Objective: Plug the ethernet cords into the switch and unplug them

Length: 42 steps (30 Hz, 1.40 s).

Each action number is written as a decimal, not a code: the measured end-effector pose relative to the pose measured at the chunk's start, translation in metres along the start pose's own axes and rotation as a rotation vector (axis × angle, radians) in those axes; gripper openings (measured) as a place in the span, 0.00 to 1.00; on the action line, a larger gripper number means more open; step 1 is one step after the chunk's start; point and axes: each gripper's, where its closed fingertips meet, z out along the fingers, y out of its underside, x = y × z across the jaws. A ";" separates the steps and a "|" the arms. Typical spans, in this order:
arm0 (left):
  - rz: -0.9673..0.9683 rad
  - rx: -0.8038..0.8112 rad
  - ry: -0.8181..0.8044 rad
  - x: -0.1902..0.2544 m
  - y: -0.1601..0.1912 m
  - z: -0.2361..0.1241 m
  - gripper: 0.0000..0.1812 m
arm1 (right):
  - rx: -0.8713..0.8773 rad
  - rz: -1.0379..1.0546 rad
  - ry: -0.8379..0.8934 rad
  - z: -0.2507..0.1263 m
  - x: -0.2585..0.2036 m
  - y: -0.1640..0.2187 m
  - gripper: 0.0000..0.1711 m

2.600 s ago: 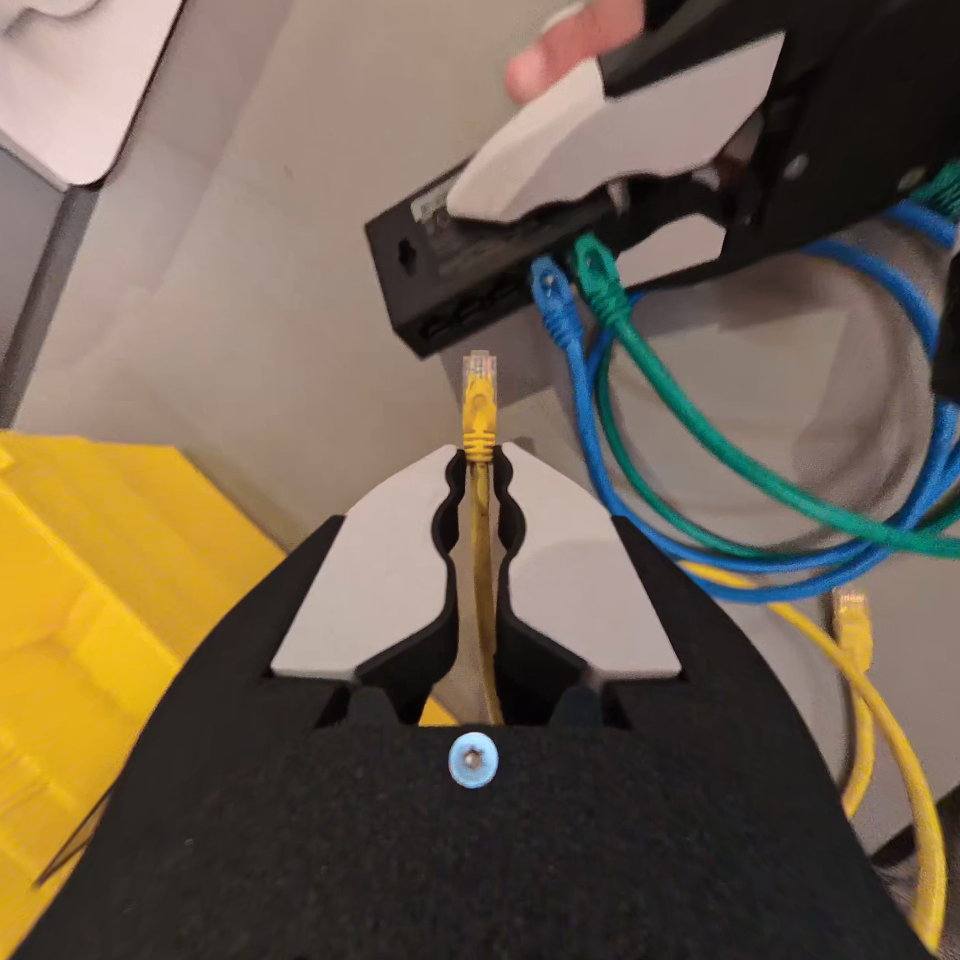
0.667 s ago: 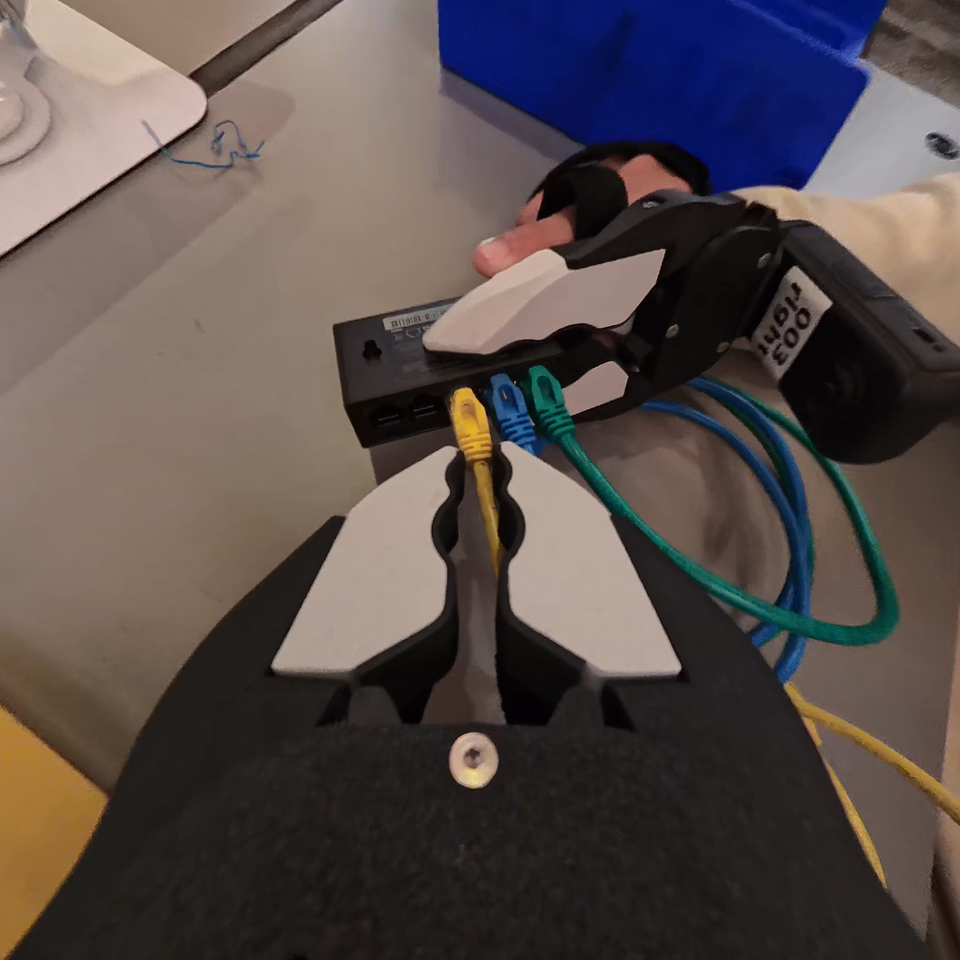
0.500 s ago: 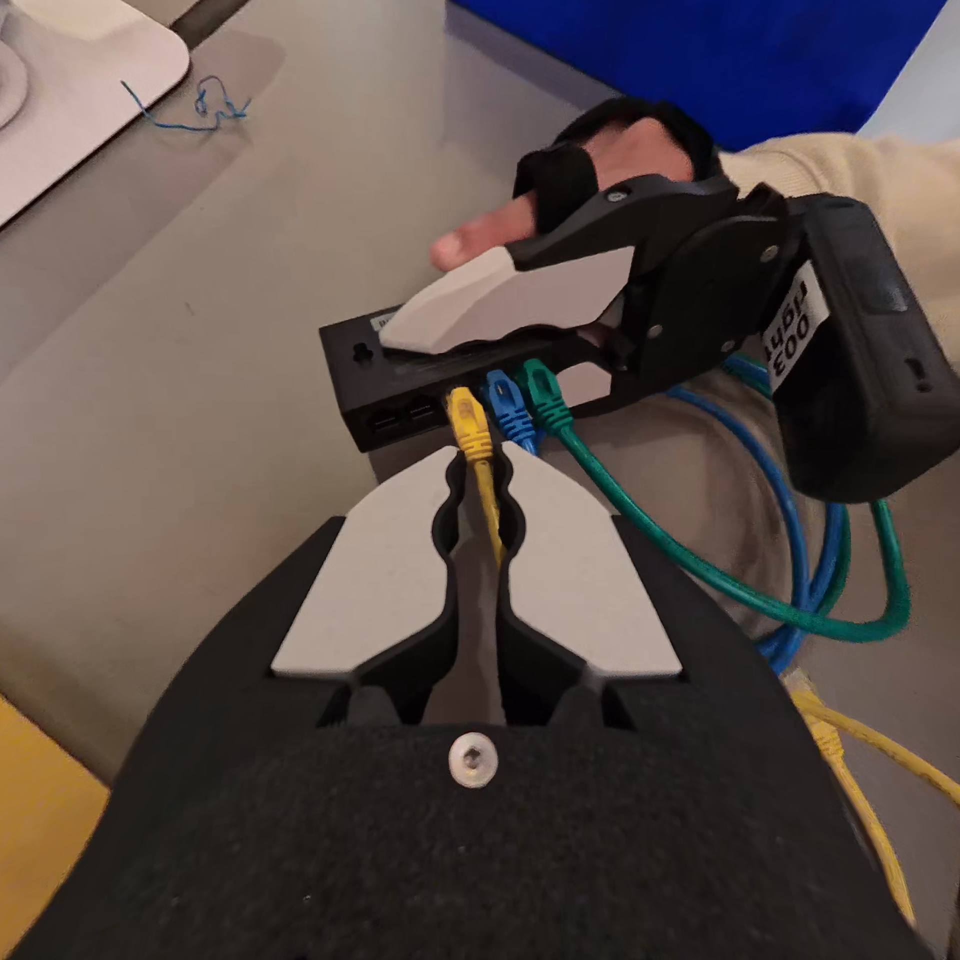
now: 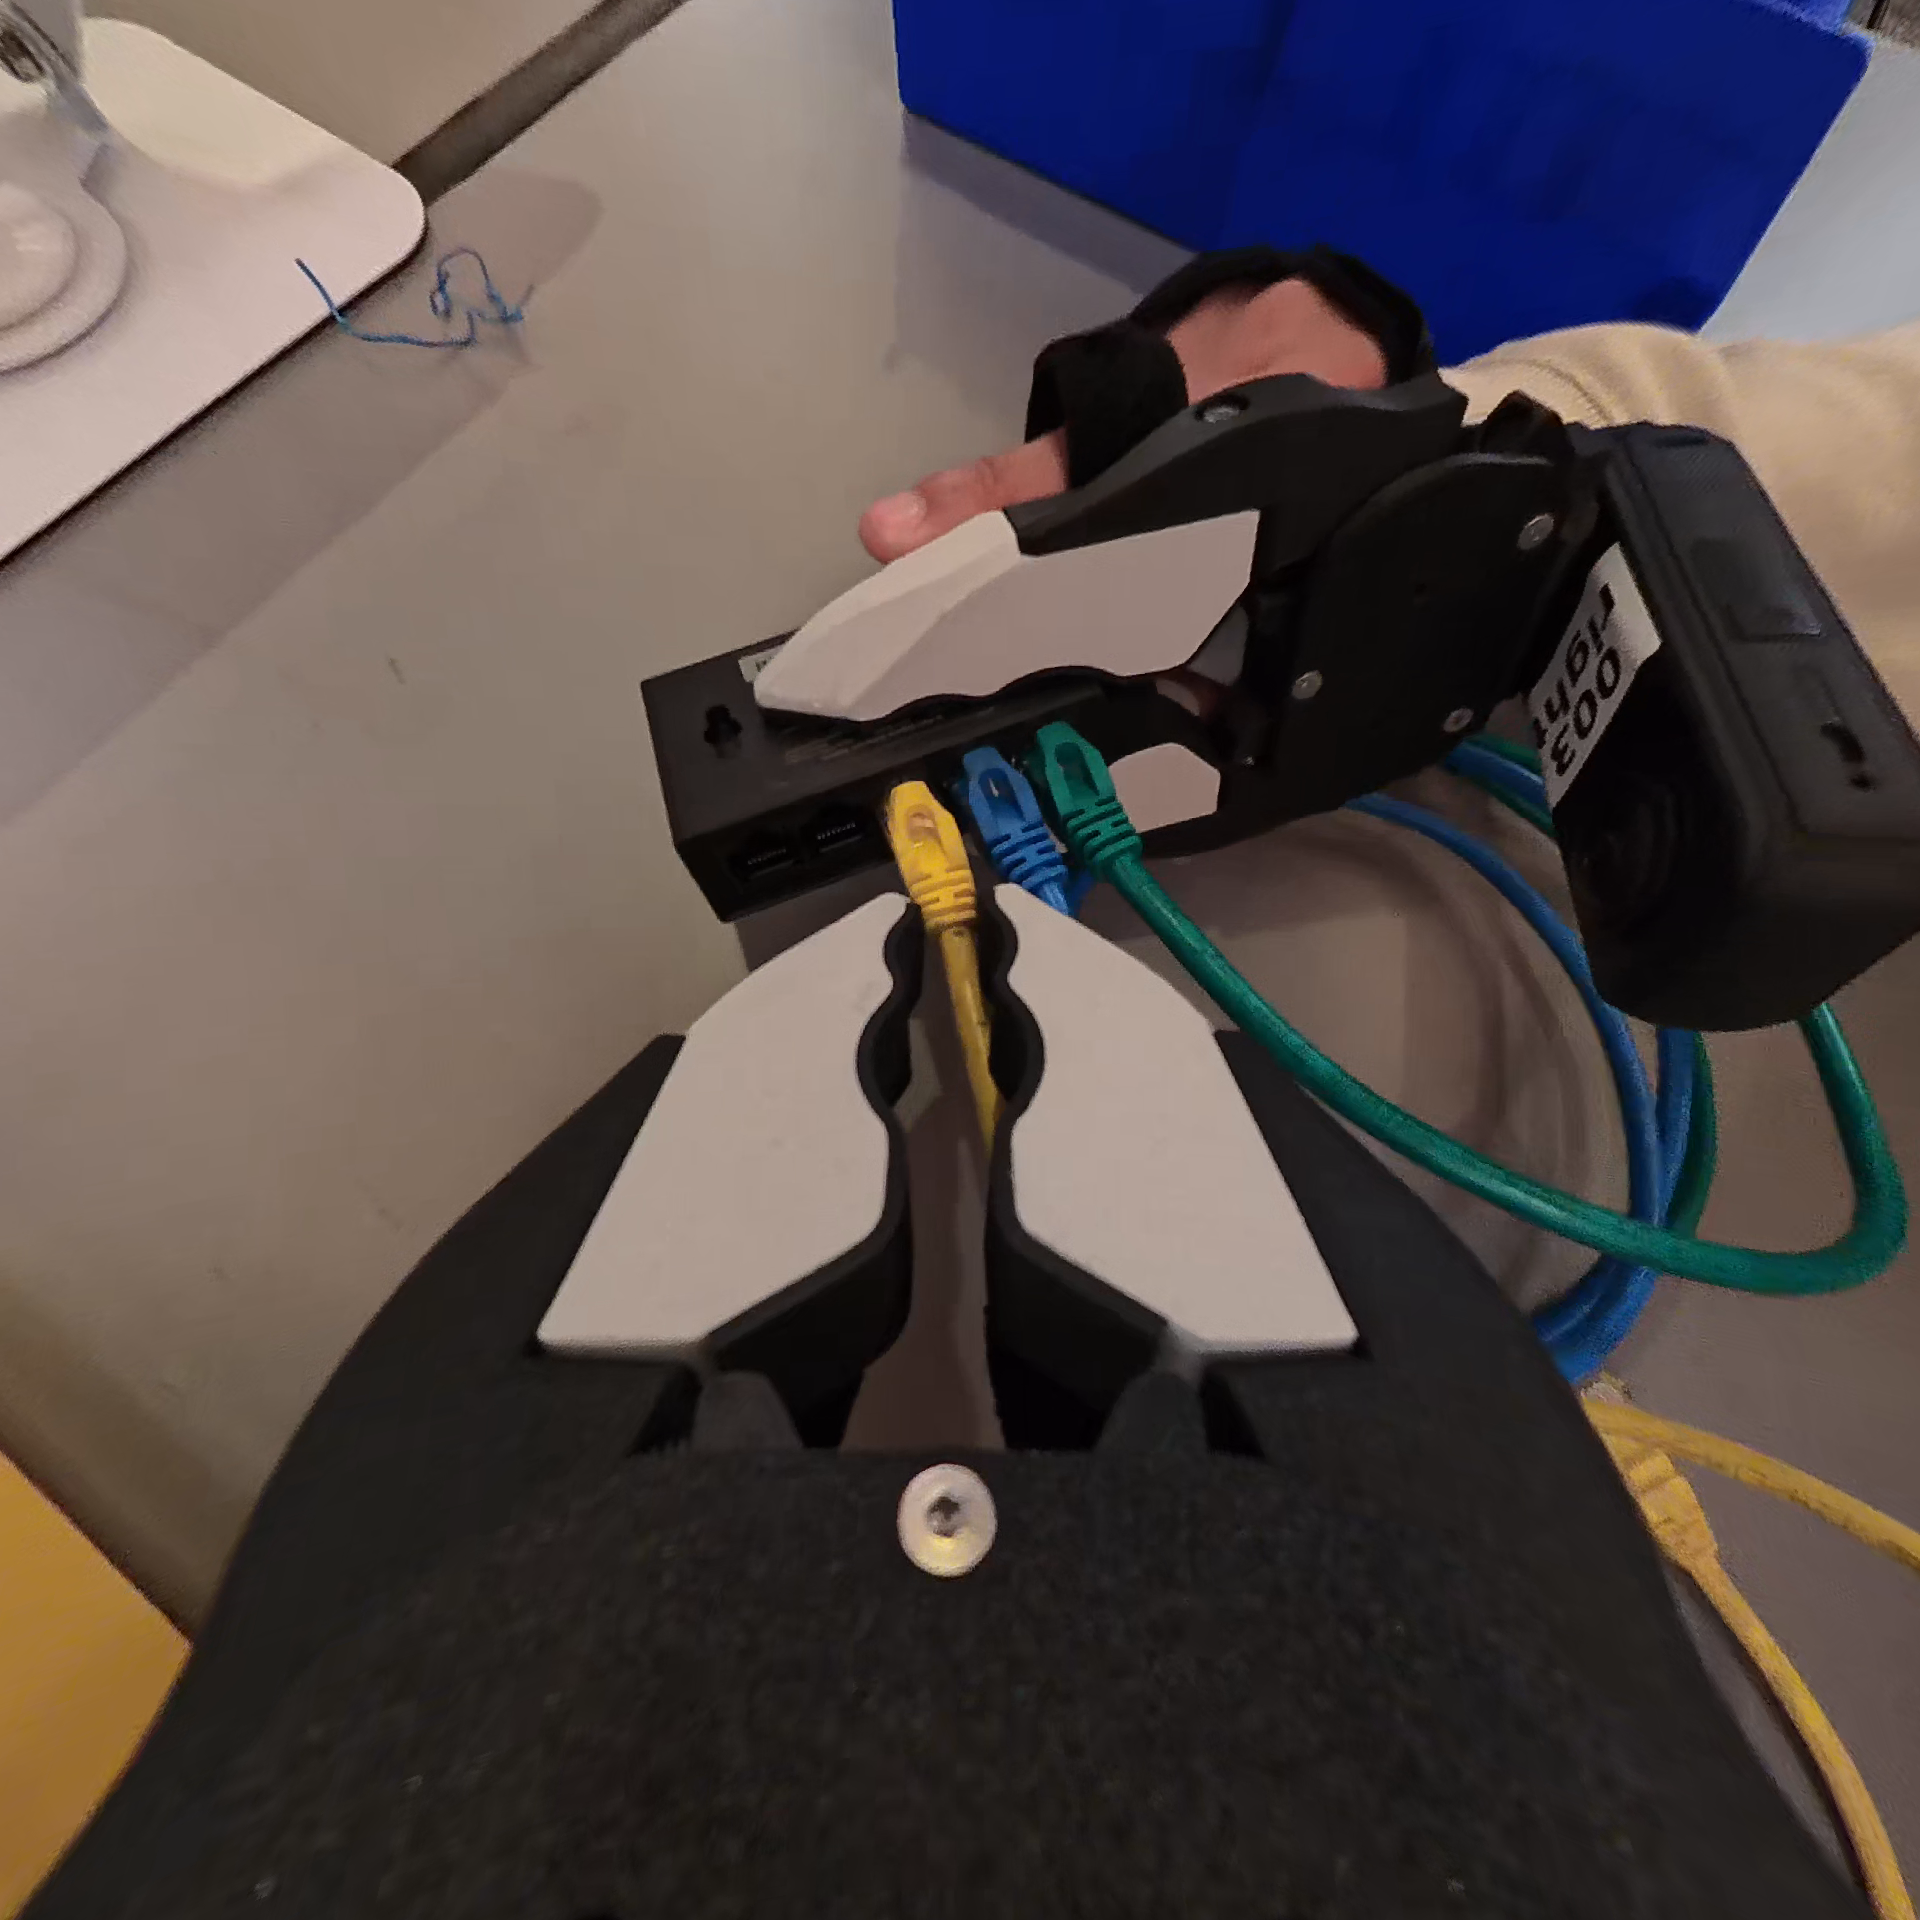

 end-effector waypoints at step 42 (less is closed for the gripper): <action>-0.284 0.200 -0.259 0.122 0.133 -0.138 0.11 | -0.155 -0.335 0.356 -0.051 0.203 -0.014 0.18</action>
